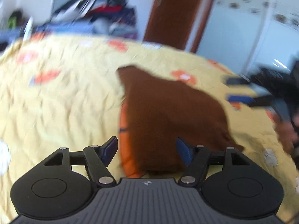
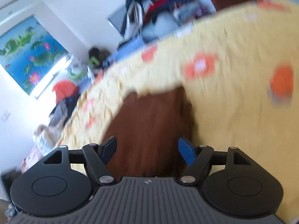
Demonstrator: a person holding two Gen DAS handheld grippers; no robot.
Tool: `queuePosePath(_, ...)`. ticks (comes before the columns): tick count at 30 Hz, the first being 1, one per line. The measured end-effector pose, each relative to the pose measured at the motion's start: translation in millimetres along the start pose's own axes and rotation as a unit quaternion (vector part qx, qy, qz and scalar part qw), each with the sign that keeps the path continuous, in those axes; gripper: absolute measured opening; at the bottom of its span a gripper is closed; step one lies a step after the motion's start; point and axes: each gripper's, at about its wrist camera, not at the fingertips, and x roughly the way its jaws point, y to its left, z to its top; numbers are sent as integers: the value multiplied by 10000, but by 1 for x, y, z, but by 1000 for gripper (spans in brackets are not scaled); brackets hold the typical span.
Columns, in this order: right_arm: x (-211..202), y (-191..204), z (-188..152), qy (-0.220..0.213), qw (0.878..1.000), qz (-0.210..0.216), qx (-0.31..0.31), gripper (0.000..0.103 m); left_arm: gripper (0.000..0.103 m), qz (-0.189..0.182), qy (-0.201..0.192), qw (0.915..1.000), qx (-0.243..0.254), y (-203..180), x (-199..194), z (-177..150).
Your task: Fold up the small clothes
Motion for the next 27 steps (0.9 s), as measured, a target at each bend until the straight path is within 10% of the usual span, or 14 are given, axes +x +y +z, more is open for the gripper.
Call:
queuePosePath(3, 30, 25, 19, 317, 9985, 247, -360, 76, 69, -259, 76, 9982, 534, -25, 13, 1)
queuePosePath(8, 130, 19, 27, 1348, 9865, -583, -723, 72, 75, -406, 400, 9972, 475, -37, 63, 2)
queuePosePath(10, 138, 4, 33, 1074, 9919, -333, -584, 72, 77, -349, 436, 9973, 472, -42, 70, 9)
queuePosePath(17, 91, 17, 28, 683, 9962, -411, -364, 77, 77, -66, 72, 9978, 656, -43, 31, -4)
queuePosePath(21, 35, 43, -15, 433, 9962, 278, -706, 96, 77, 108, 186, 9972, 723, -35, 28, -16)
queuePosePath(27, 44, 11, -48, 648, 9949, 201, -752, 71, 78, 402, 400, 9962, 654, -39, 31, -24)
